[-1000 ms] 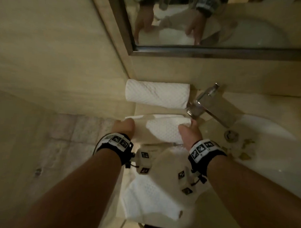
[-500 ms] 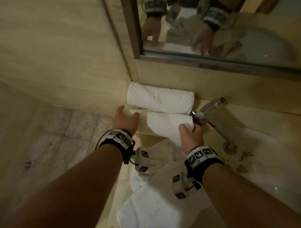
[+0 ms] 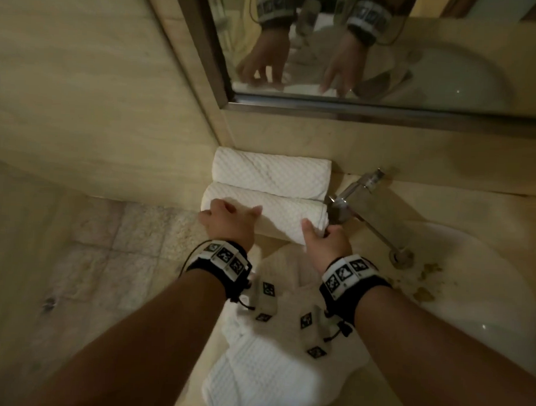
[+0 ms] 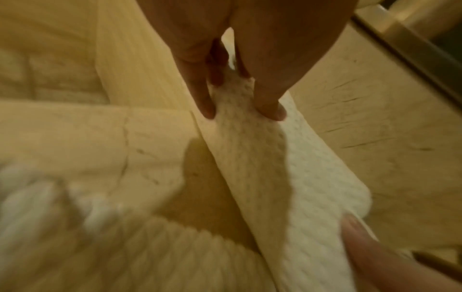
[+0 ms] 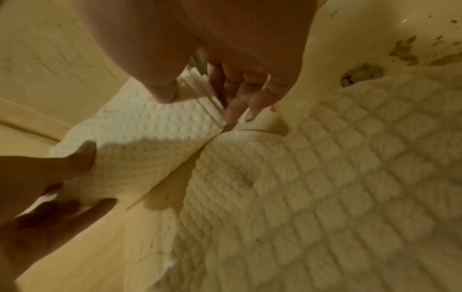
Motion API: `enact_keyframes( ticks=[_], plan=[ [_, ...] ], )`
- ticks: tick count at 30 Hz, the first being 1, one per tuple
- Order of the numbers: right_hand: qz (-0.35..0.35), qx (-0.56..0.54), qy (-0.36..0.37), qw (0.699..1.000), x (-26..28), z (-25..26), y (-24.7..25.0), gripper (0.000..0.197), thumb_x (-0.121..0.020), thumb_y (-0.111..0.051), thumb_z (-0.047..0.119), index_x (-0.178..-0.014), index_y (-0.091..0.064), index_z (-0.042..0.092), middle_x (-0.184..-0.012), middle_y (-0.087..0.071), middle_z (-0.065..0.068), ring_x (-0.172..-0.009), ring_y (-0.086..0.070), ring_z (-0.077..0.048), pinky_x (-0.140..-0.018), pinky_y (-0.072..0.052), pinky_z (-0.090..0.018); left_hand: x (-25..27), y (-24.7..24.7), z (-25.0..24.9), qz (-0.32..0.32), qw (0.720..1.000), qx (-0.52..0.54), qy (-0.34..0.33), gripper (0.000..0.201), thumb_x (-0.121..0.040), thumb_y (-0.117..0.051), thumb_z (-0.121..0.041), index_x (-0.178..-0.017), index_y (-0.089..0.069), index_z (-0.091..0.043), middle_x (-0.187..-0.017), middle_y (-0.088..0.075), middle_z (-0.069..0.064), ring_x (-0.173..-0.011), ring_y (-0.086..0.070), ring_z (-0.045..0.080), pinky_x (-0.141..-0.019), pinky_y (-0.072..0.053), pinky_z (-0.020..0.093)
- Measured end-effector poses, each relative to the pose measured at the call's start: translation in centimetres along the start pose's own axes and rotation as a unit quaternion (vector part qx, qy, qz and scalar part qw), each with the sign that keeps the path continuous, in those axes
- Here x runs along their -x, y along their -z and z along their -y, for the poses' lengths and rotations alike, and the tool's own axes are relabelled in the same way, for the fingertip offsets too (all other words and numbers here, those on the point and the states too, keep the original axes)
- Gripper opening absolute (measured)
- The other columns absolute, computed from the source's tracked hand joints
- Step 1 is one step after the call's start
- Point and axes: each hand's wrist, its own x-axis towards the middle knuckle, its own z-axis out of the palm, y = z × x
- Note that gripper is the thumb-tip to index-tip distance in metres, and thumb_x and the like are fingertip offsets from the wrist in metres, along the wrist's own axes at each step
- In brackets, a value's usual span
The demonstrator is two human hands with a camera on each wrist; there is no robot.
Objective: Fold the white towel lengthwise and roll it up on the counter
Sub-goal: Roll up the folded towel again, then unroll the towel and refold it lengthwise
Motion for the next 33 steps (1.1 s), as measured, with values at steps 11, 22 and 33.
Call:
enact_keyframes(
  ticks=[11,22,33],
  plan=[
    [0.062,0.101,-0.011,0.993,-1.5,0.6,1.9,0.093,-0.076,-0.058,0.079,-0.138,-0.05,0.01,-0.135,-0.06,-0.01,-0.119,-0.06,-0.031,-0.098,-0.045,-0.036,-1.3,1.8,-1.0,0.061,0.987,-0.15,-0.01,0.082,-0.076,-0.073,-0.069,-0.133,-0.046,-0.017,-0.136,-0.039,0.013,-0.11,-0.055,0.035,-0.089,-0.048,0.043],
    [0.177,0.379,0.098,0.903,5.1,-7.4,6.3,0.086,-0.076,-0.057,0.076,-0.145,-0.043,0.027,-0.146,-0.051,0.001,-0.128,-0.052,-0.025,-0.104,-0.043,-0.036,7.9,1.1,10.5,0.207,0.954,-0.161,-0.143,0.06,-0.073,-0.068,-0.073,-0.103,-0.069,-0.021,-0.112,-0.07,-0.001,-0.101,-0.067,0.022,-0.089,-0.056,0.038],
    [0.197,0.465,0.039,0.862,9.2,-15.2,10.3,0.106,-0.076,-0.051,0.085,-0.155,-0.027,0.019,-0.16,-0.031,-0.005,-0.142,-0.037,-0.026,-0.114,-0.033,-0.038,14.8,-2.1,14.9,0.281,0.813,-0.374,-0.348,0.091,-0.063,-0.071,-0.078,-0.142,-0.046,-0.04,-0.158,-0.029,-0.006,-0.148,-0.019,0.023,-0.122,-0.022,0.043]
  ],
)
